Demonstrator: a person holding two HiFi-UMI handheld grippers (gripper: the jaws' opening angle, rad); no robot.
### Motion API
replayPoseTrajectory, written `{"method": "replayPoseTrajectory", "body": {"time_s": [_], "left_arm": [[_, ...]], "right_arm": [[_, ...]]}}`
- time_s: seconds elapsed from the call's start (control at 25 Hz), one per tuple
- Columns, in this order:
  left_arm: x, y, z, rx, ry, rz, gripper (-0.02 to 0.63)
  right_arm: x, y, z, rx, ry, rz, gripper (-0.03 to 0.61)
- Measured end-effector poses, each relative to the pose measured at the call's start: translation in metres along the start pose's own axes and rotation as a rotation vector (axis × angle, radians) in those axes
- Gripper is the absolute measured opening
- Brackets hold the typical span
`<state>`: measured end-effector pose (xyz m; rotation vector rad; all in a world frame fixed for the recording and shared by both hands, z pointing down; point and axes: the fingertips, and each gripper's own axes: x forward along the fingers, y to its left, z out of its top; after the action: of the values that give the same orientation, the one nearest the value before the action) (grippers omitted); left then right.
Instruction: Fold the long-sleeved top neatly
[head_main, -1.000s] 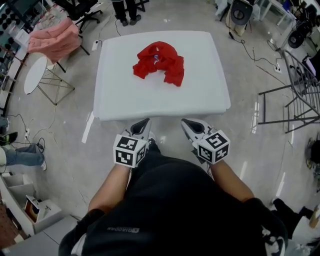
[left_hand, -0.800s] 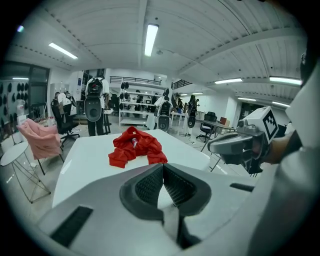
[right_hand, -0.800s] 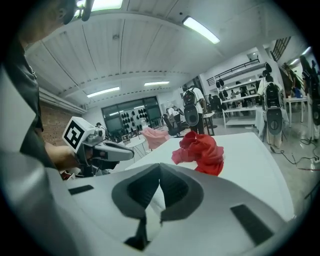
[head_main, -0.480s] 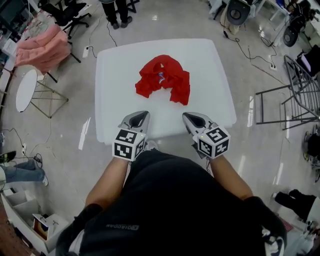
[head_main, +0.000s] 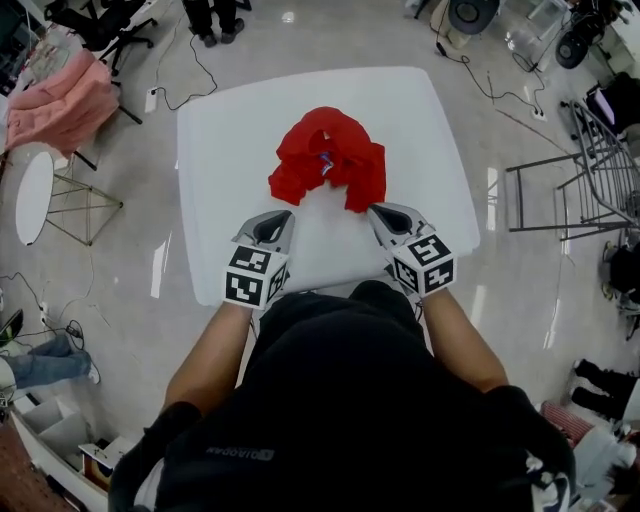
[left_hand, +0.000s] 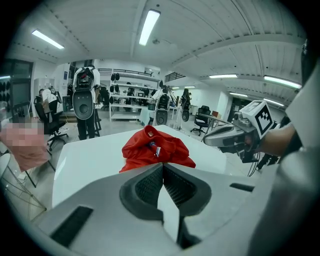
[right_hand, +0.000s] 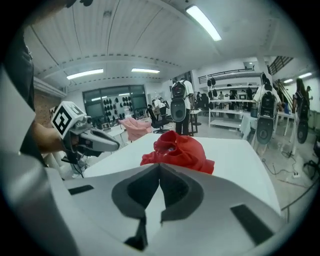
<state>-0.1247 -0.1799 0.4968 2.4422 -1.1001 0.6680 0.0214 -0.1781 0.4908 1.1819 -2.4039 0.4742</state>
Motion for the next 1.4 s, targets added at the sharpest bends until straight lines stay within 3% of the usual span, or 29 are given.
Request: {"method": "replayPoseTrajectory", "body": {"time_s": [0.24,0.36,0.72,0.88,1.12,1.4], "left_arm": [[0.007,0.011,0.005,-0.062,0.002,0.078,0.003],[0.008,0.007,0.005,-0.112,-0.004,0.123,0.003],[0.001,0.003,-0.005,-0.181,-0.009,0.234,0.003],[-0.006,0.007,-0.006,-0.203,-0.013,0.271,0.003],[-0.009,0.011,-0.011,-0.198,0.002,0.300,0.003],[-0.004,0.027,0.014,-0.148,-0.033,0.317,0.003]], "right_arm": [[0.027,-0.034,0.002,-0.185,0.093,-0.011,0.006],[0.041,-0.045,-0.001,-0.239,0.119,0.026,0.011],[0.082,-0.058,-0.003,-0.379,0.182,0.092,0.101],[0.094,-0.064,-0.006,-0.469,0.218,0.091,0.099],[0.084,-0.066,0.014,-0.468,0.131,0.103,0.038],[0.038,-0.081,0.093,-0.357,-0.078,0.056,0.035]]}}
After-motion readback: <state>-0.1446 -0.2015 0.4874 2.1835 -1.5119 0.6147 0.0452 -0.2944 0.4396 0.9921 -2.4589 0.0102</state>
